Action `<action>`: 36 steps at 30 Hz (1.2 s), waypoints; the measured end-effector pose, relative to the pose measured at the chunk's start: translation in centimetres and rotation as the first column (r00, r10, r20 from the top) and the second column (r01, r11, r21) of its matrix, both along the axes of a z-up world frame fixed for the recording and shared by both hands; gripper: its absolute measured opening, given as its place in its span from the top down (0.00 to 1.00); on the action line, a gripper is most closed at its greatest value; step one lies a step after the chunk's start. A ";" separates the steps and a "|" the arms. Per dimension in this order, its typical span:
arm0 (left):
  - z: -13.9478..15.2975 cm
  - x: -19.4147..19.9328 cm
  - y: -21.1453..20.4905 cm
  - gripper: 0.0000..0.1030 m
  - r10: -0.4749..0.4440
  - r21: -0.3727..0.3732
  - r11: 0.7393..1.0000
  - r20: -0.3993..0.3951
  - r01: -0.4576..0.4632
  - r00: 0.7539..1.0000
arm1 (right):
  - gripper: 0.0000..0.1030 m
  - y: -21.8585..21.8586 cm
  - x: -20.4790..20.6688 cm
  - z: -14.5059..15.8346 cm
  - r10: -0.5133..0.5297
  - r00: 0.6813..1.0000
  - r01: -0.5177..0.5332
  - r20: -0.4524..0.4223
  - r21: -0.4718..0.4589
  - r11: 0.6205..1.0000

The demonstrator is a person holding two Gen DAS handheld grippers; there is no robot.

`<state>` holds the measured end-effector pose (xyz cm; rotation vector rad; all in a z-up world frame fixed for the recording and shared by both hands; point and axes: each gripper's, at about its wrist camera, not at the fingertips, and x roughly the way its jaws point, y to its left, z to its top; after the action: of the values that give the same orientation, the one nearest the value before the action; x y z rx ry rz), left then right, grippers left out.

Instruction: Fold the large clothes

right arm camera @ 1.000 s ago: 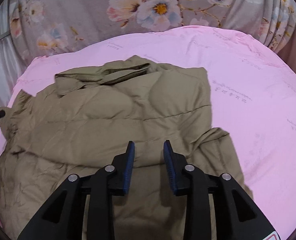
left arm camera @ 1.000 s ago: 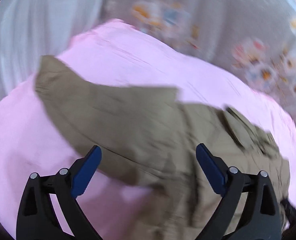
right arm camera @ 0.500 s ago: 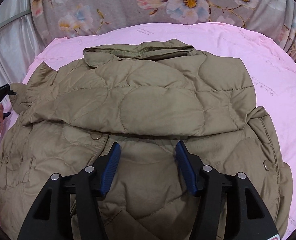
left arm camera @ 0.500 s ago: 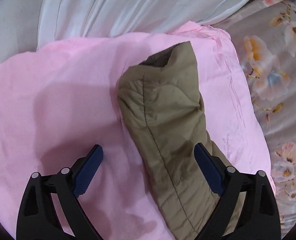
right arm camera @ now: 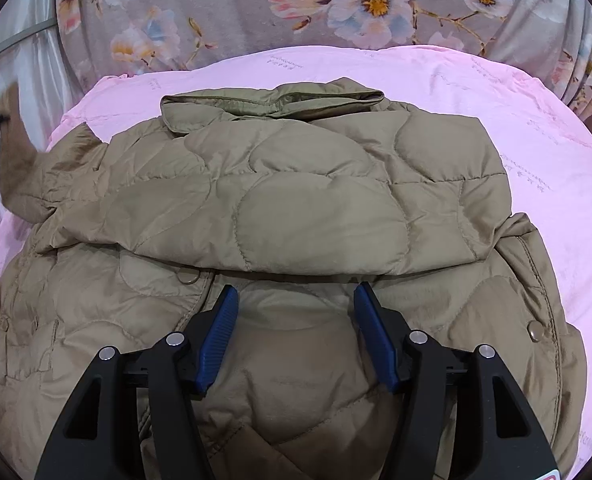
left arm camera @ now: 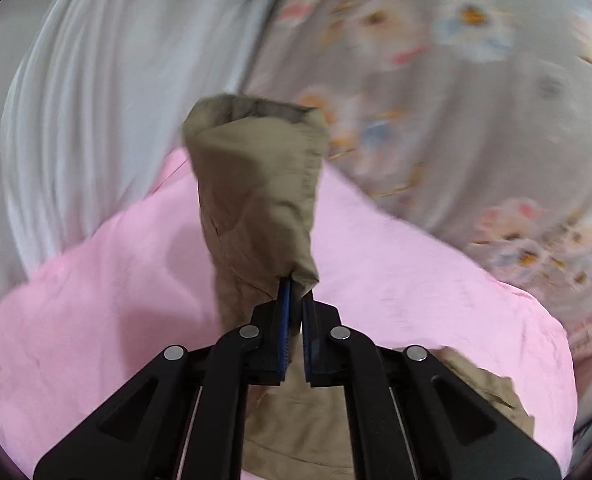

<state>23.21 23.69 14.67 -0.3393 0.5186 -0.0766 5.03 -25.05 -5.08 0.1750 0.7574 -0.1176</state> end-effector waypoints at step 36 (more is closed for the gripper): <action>-19.3 -1.4 -12.5 0.28 -0.089 0.051 0.992 -0.376 0.117 0.922 | 0.91 -5.8 3.3 4.2 -0.009 0.996 -0.016 0.084 0.301 0.954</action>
<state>21.82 11.21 -4.60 -0.2551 0.9165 -0.0954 8.34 -30.82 -0.85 0.4669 0.6886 0.0101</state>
